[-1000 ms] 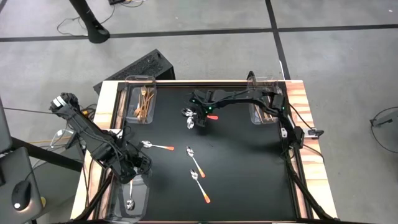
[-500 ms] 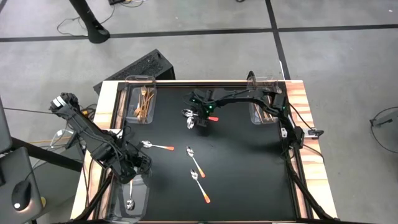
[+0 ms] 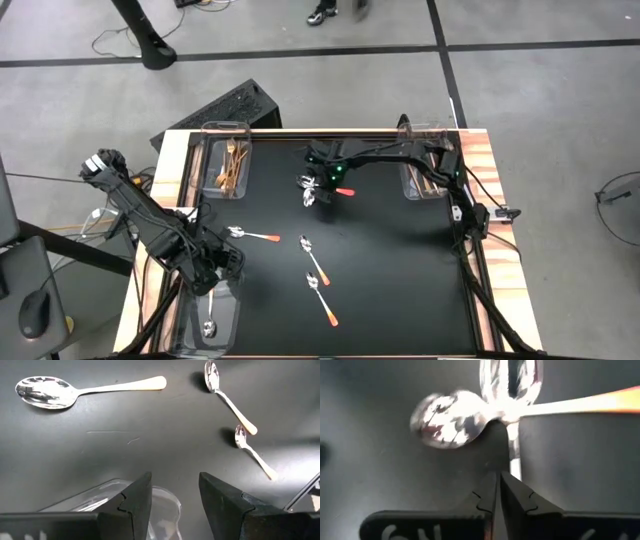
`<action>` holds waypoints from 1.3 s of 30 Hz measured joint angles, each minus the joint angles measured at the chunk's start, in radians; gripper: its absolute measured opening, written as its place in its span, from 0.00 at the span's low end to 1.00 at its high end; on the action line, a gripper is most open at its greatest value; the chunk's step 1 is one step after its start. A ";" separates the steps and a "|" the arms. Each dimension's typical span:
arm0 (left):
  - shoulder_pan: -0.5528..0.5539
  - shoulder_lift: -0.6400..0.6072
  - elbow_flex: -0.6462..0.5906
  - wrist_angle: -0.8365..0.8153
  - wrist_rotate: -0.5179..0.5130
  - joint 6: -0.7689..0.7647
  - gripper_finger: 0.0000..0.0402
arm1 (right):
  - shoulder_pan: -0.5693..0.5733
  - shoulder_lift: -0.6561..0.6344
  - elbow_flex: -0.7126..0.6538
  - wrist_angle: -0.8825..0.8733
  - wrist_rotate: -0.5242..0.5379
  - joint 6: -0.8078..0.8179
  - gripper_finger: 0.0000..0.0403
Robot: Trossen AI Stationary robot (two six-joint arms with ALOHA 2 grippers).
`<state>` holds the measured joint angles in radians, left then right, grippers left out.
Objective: Sort silverware by color (type)
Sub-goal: Put the orange spoon into the bottom left transparent bin
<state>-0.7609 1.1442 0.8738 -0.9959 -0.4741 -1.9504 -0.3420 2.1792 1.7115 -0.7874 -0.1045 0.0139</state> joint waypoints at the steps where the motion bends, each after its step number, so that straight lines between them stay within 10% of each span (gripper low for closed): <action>1: 0.000 0.000 0.000 0.000 -0.008 -0.005 0.37 | 0.002 0.000 0.000 0.016 0.022 -0.008 0.12; 22: 0.015 0.000 0.000 -0.008 -0.070 -0.025 0.37 | -0.005 -0.001 -0.073 0.074 0.080 0.043 0.12; 39: 0.026 0.000 0.000 -0.004 -0.075 -0.022 0.37 | 0.170 -0.036 -0.079 -0.255 -0.037 0.104 0.12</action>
<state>-0.7349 1.1446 0.8738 -1.0001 -0.5488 -1.9720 -0.1715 2.1429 1.6324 -1.0424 -0.1419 0.1179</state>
